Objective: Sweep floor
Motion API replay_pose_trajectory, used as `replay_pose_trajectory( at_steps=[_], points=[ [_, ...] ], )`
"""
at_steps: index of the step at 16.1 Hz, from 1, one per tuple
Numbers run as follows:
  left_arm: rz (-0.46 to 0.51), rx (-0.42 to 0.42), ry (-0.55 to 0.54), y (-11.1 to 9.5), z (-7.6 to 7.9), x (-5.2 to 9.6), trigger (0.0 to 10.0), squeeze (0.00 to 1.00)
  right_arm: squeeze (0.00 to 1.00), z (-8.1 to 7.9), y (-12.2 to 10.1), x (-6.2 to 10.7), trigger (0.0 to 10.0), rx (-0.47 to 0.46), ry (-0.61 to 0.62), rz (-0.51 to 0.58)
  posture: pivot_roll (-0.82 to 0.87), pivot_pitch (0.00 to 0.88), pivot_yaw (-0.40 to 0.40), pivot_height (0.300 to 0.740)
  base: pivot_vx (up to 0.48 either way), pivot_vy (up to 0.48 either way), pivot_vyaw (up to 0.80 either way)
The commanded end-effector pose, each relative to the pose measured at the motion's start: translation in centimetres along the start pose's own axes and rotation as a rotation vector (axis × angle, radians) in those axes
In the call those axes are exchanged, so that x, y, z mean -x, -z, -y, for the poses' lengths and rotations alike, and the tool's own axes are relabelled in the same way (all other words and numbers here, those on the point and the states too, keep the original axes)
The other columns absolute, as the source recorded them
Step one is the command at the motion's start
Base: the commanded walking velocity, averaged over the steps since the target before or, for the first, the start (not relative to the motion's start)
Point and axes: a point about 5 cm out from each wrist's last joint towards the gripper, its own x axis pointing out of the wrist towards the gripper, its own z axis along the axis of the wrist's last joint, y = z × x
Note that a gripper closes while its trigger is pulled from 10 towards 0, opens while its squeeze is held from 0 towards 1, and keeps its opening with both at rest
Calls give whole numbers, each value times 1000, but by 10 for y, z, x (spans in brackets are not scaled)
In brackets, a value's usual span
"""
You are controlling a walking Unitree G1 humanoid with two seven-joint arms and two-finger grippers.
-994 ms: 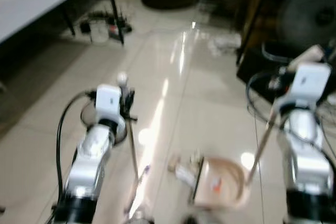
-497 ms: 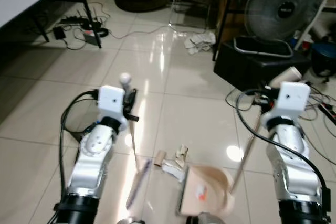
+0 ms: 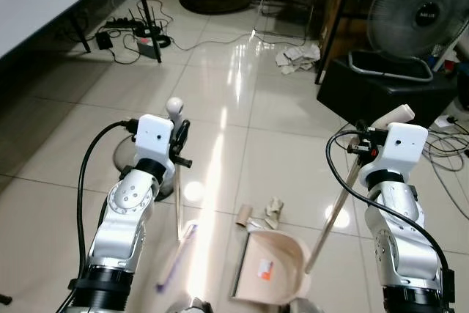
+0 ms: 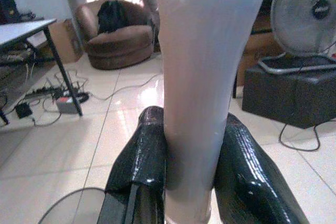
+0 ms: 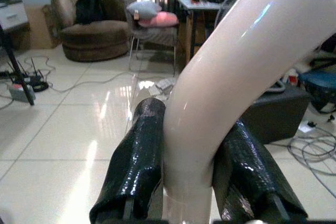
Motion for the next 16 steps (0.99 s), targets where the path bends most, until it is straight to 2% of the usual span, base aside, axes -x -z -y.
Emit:
replay_pose_trajectory(
  at_steps=[1,2,4,8,9,12,16],
  points=[
    [52,-9,9,-12,-1,-5,10000,0,0,1,-6,2,10000,-7,10,35,1,97,29,740,0,0,-800],
    [90,26,-2,-16,1,-5,10000,0,0,3,-7,3,10000,-5,17,36,-5,99,33,740,0,0,-800],
    [89,28,16,-16,6,-4,10000,0,0,9,-8,4,10000,2,37,38,-10,99,32,740,0,-172,-800],
    [83,22,31,-15,10,-4,10000,0,0,16,-10,4,10000,4,62,44,-15,102,37,740,0,-480,0],
    [69,48,23,-14,10,-4,10000,0,0,16,-10,4,10000,13,61,47,-15,103,35,740,0,0,0],
    [42,47,-12,-8,4,-2,10000,0,0,12,-13,2,10000,42,23,40,-37,98,27,740,0,0,0],
    [39,42,-30,-6,6,-3,10000,0,0,15,-18,-2,10000,58,4,50,-45,79,-22,740,0,0,0]
  ],
)
